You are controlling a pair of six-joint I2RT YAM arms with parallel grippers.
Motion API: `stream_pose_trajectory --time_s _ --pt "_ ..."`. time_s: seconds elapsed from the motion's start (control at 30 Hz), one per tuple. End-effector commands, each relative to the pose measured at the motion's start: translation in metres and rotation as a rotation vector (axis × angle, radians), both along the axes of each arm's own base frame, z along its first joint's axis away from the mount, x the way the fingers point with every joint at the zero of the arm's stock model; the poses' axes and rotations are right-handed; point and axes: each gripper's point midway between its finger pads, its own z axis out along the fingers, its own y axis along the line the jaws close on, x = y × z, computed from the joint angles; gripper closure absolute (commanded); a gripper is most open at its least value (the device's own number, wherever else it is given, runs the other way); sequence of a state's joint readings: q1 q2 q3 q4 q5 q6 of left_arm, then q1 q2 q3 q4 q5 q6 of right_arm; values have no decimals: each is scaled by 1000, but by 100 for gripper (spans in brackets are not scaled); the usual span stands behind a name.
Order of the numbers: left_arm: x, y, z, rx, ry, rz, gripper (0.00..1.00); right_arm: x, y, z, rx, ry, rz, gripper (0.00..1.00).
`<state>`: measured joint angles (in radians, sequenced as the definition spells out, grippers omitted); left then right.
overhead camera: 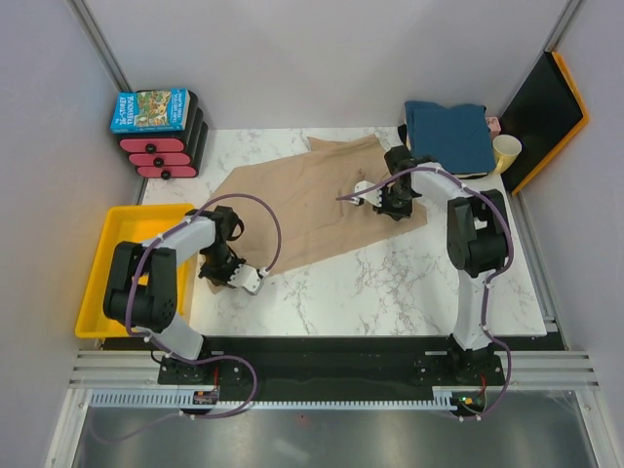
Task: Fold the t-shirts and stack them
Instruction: Fold the flattened tshirt in 1/3 of the way
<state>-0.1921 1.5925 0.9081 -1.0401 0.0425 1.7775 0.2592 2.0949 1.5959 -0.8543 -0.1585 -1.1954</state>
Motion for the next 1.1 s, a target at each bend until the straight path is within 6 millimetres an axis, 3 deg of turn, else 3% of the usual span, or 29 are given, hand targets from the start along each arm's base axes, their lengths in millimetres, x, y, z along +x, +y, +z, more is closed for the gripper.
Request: stream_pose_trajectory --time_s 0.0,0.2,0.47,0.7,0.9,1.07 --pt "15 1 -9 34 -21 47 98 11 2 4 2 -14 -12 100" --pt "23 1 -13 41 -18 42 98 14 -19 -8 -51 -2 -25 100" --pt "30 0 -5 29 -57 -8 98 30 -69 -6 -165 -40 -26 100" --pt "29 -3 3 5 -79 -52 93 41 -82 -4 -210 -67 -12 100" --pt "20 -16 19 -77 -100 -107 73 41 -86 -6 -230 -69 -1 100" --pt "6 -25 30 -136 -125 -178 62 44 -87 -6 -233 -74 4 100"
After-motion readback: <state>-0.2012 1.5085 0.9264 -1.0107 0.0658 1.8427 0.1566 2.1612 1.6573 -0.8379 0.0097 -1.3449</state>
